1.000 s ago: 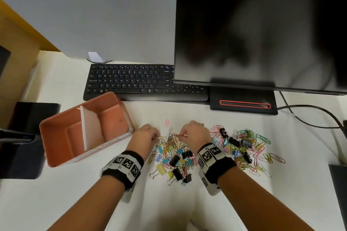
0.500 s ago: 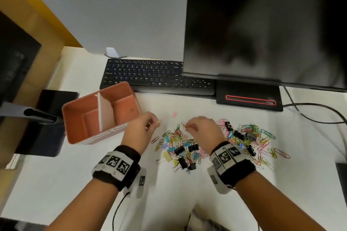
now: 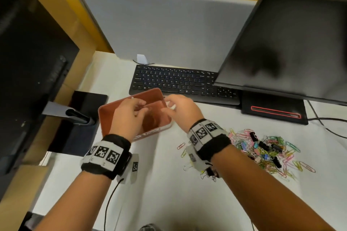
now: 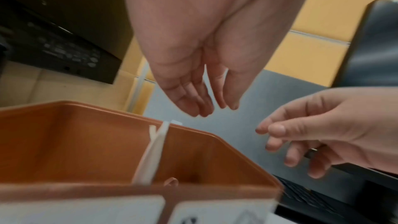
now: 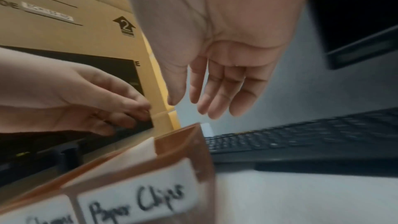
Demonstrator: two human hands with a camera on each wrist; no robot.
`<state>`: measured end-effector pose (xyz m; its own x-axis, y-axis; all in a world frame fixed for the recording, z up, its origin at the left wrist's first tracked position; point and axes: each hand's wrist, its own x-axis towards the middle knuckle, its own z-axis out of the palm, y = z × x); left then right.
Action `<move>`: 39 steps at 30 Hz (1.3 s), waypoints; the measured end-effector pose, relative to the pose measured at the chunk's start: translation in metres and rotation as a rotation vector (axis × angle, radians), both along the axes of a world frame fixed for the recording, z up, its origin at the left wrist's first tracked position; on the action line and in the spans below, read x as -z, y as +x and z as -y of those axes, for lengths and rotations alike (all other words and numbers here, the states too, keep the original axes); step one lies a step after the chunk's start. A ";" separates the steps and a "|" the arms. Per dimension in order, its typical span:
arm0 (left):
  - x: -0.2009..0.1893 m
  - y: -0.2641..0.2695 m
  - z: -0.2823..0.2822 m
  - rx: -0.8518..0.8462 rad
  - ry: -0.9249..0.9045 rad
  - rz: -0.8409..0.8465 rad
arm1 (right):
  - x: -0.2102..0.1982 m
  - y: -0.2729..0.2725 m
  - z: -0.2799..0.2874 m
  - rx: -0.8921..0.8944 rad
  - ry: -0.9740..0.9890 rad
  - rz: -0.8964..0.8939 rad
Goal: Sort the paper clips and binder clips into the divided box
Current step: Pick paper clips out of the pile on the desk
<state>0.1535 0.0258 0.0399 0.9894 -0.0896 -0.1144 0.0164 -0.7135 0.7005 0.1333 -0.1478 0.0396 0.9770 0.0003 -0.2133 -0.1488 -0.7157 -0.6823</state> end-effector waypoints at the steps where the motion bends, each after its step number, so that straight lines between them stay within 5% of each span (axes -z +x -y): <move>1: -0.001 -0.007 0.003 0.067 0.006 0.035 | 0.006 -0.006 0.013 0.035 -0.023 0.015; 8: 0.049 -0.064 0.059 0.469 -0.052 -0.206 | 0.065 -0.058 0.106 0.073 -0.211 -0.219; 19: 0.112 -0.055 0.112 0.504 0.132 -0.257 | 0.083 -0.058 0.093 -0.188 -0.185 -0.277; 33: 0.110 -0.044 0.106 0.494 0.175 -0.293 | 0.091 -0.068 0.107 -0.027 -0.080 -0.331; 39: 0.069 -0.054 0.088 0.477 0.042 -0.168 | 0.074 -0.084 0.114 0.067 -0.013 -0.248</move>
<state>0.0990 -0.0625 -0.0293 0.8073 -0.5188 -0.2813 -0.2082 -0.6963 0.6869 0.0494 -0.2619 -0.0348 0.8925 -0.0674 -0.4461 -0.3581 -0.7070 -0.6098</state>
